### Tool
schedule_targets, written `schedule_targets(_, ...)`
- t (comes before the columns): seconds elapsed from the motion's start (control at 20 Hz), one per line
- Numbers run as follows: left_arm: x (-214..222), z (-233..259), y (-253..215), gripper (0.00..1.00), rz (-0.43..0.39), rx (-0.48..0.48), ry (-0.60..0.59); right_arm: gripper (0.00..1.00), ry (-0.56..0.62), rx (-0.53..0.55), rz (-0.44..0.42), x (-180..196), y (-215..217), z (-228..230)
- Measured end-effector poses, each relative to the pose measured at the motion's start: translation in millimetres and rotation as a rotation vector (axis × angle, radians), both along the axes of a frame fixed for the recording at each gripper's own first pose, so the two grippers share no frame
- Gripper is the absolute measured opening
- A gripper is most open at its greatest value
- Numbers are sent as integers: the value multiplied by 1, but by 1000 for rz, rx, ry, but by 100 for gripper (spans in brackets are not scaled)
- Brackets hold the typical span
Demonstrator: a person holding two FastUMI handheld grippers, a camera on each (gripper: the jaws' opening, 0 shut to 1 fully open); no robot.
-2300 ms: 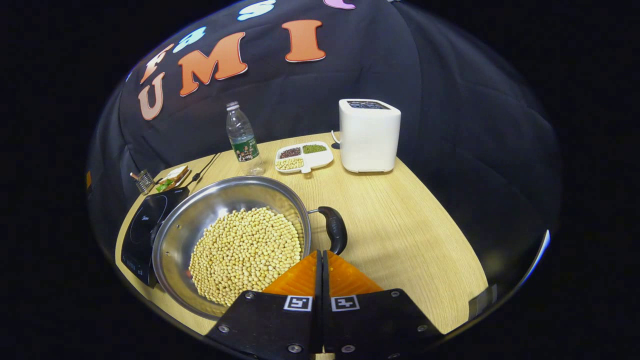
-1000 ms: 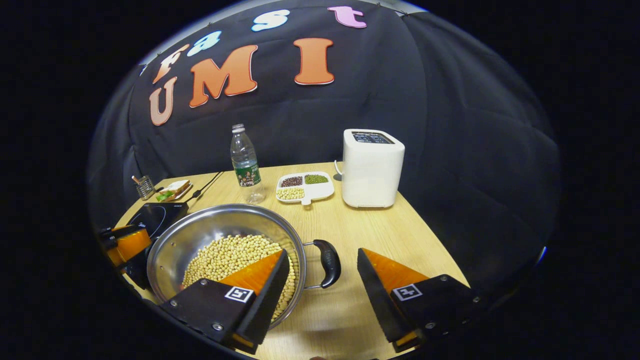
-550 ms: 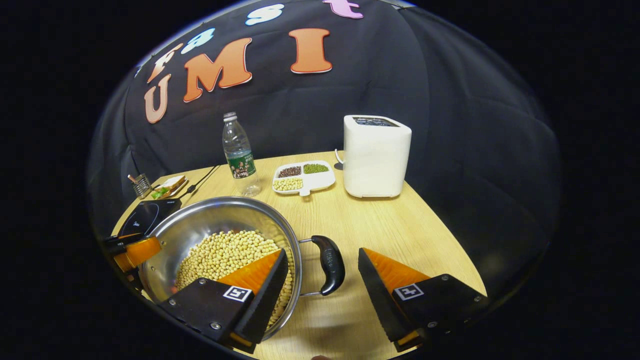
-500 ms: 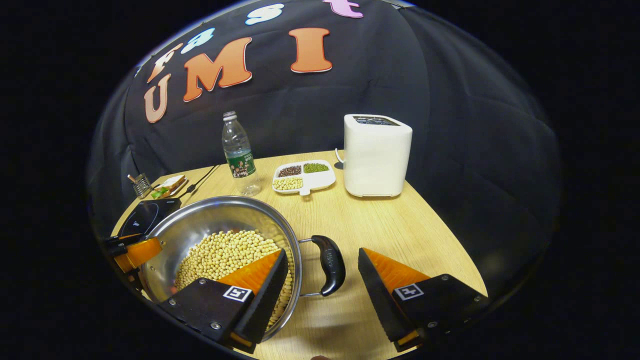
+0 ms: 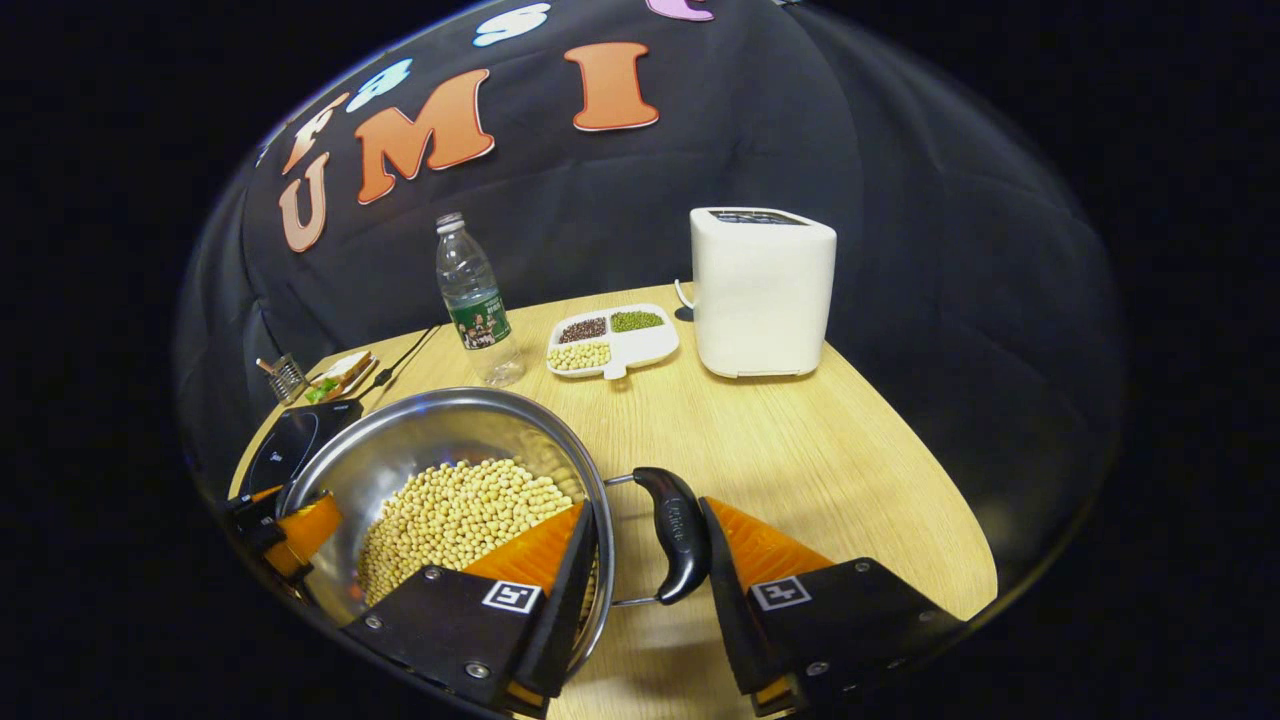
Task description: First push the handle of the pot to place it horizontally, then grasp the pot with both hands and set it on the induction cooktop.
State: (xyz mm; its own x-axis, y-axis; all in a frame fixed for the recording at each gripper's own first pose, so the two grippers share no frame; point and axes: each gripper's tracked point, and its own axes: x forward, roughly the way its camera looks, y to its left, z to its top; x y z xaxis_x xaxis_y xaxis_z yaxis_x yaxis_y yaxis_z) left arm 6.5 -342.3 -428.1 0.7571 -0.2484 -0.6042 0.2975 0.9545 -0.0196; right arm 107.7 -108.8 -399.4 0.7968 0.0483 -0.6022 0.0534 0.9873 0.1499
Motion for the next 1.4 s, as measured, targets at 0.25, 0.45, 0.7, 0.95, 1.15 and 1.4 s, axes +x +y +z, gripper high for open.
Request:
schedule_targets(0.25,0,-8,7,74,46,56,85,54,0,2,1,-1,0,0)
schedule_targets(0.45,-2,-5,7,67,71,-2,131,44,3,30,-22,-2,-1,2)
schedule_targets(0.7,-12,-9,5,57,66,-76,237,45,-2,31,-50,-13,-4,13)
schedule_targets(0.95,-17,16,15,62,55,-88,215,41,-11,50,-71,-26,-4,33)
schedule_targets(1.15,-11,40,32,59,58,-105,196,45,-45,48,-73,-31,14,64)
schedule_targets(1.4,-3,74,67,59,69,-106,164,45,-79,53,-59,-32,47,95)
